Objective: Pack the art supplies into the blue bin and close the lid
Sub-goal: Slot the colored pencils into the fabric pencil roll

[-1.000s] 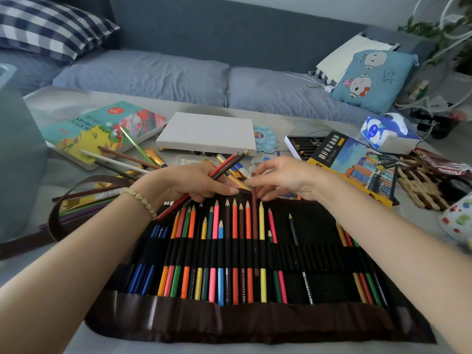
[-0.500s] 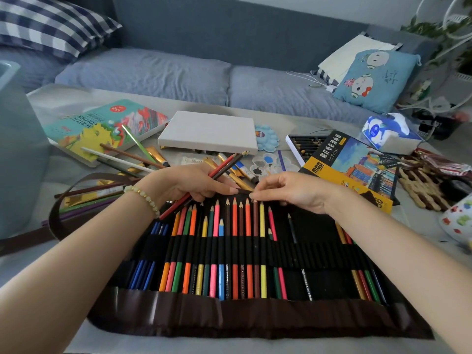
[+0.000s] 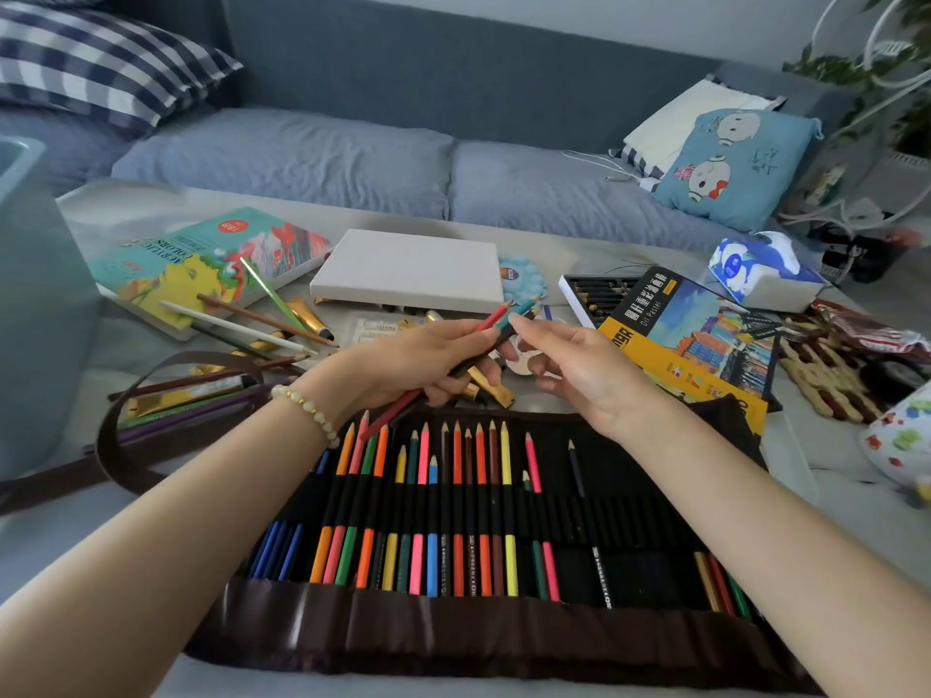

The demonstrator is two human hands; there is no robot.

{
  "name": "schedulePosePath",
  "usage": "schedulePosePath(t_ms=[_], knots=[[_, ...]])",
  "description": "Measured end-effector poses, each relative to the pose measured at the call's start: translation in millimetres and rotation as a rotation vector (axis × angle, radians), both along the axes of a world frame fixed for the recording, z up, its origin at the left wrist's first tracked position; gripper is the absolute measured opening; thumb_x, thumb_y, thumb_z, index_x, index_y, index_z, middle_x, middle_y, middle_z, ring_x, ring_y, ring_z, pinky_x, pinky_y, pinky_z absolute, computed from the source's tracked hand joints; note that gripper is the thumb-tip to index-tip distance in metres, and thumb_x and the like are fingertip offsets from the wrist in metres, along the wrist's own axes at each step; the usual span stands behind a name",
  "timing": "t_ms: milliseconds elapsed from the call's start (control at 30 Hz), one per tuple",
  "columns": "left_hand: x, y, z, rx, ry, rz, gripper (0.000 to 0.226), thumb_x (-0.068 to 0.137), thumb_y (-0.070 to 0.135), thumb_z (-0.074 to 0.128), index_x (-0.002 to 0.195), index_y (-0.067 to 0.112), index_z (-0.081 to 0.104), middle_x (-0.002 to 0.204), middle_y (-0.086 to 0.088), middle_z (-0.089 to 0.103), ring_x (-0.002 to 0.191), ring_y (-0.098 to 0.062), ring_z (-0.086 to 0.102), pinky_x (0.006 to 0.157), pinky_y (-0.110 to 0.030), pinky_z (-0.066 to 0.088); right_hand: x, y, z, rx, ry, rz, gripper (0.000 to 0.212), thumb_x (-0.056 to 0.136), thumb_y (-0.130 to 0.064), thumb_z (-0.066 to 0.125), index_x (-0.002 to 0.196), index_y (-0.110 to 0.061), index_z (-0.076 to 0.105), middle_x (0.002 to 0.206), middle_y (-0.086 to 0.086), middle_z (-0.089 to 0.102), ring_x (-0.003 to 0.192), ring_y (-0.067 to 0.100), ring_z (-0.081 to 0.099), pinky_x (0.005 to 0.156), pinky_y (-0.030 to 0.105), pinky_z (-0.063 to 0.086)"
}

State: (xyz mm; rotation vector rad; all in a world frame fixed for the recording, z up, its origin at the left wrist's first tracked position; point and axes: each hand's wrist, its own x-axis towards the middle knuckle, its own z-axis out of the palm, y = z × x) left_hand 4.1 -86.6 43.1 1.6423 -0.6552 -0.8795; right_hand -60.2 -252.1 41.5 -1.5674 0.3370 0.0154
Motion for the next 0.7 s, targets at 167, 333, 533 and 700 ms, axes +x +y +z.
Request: schedulePosePath(t_ms=[167, 333, 533, 700], knots=[[-5.0, -10.5, 3.9, 0.029, -0.023, 0.076, 0.034, 0.104, 0.028, 0.031, 0.117, 0.006, 0.054, 0.104, -0.014, 0.071, 0.081, -0.020, 0.068, 0.066, -0.022, 0.058, -4.0, -16.4, 6.3, 0.190, -0.066, -0.065, 0.013, 0.091, -0.023, 0.059, 0.094, -0.016, 0.069, 0.093, 0.001, 0.072, 0.084, 0.010, 0.067, 0.068, 0.018, 0.054], [11.0, -15.9, -14.5, 0.324, -0.586, 0.168, 0.037, 0.103, 0.025, 0.033, 0.095, 0.010, 0.066, 0.089, 0.006, 0.067, 0.081, -0.009, 0.061, 0.083, -0.031, 0.049, -18.6, -51.3, 12.9, 0.198, -0.146, -0.136, 0.014, 0.094, -0.016, 0.053, 0.100, -0.016, 0.066, 0.088, -0.001, 0.075, 0.079, 0.010, 0.071, 0.073, 0.020, 0.057], [5.9, -25.1, -24.9, 0.496, -0.595, 0.009, 0.034, 0.094, 0.041, 0.052, 0.095, 0.012, 0.070, 0.074, -0.001, 0.061, 0.057, -0.014, 0.051, 0.053, -0.022, 0.038, -25.4, -60.1, -0.1, 0.036, -0.056, -0.113, 0.016, 0.094, -0.016, 0.054, 0.107, -0.016, 0.064, 0.089, 0.002, 0.075, 0.075, 0.010, 0.072, 0.058, 0.015, 0.054], [4.6, -27.0, -22.0, 0.555, -0.596, -0.062, 0.039, 0.087, 0.047, 0.060, 0.093, 0.011, 0.071, 0.062, 0.004, 0.051, 0.054, -0.011, 0.044, 0.053, -0.021, 0.033, -23.2, -57.3, -5.7, -0.007, -0.012, -0.062, 0.013, 0.094, -0.016, 0.055, 0.103, -0.016, 0.064, 0.097, 0.006, 0.074, 0.079, 0.015, 0.072, 0.060, 0.018, 0.055]])
